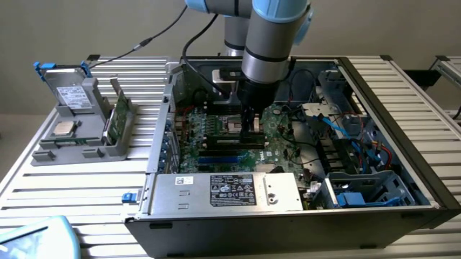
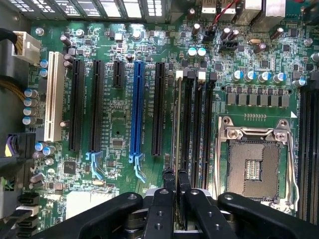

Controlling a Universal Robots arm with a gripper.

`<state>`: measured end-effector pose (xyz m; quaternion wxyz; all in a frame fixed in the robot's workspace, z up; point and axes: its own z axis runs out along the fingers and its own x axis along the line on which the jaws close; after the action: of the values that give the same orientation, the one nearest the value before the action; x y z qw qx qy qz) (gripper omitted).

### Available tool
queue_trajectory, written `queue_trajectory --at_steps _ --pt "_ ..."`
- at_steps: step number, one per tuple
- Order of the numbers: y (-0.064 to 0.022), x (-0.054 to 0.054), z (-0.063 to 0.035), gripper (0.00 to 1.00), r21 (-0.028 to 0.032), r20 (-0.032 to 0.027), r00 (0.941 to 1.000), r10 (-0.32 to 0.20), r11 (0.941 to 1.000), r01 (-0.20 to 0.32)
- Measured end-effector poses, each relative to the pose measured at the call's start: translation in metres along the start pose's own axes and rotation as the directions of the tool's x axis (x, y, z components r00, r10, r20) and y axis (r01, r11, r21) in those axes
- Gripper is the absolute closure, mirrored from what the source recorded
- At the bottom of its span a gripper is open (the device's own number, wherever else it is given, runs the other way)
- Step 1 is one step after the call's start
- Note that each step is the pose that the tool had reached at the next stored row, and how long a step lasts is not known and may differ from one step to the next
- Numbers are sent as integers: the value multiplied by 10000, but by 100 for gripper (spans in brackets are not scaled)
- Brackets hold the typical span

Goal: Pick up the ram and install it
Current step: 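Insert the ram into the slot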

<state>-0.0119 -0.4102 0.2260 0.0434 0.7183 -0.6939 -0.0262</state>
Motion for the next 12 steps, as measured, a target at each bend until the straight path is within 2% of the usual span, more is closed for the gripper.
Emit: queue_trajectory --at_steps 8,12 --pt "-1 0 11 86 -6 9 9999 139 9999 -139" --pt "-1 -1 13 86 -45 38 9993 362 9993 -362"
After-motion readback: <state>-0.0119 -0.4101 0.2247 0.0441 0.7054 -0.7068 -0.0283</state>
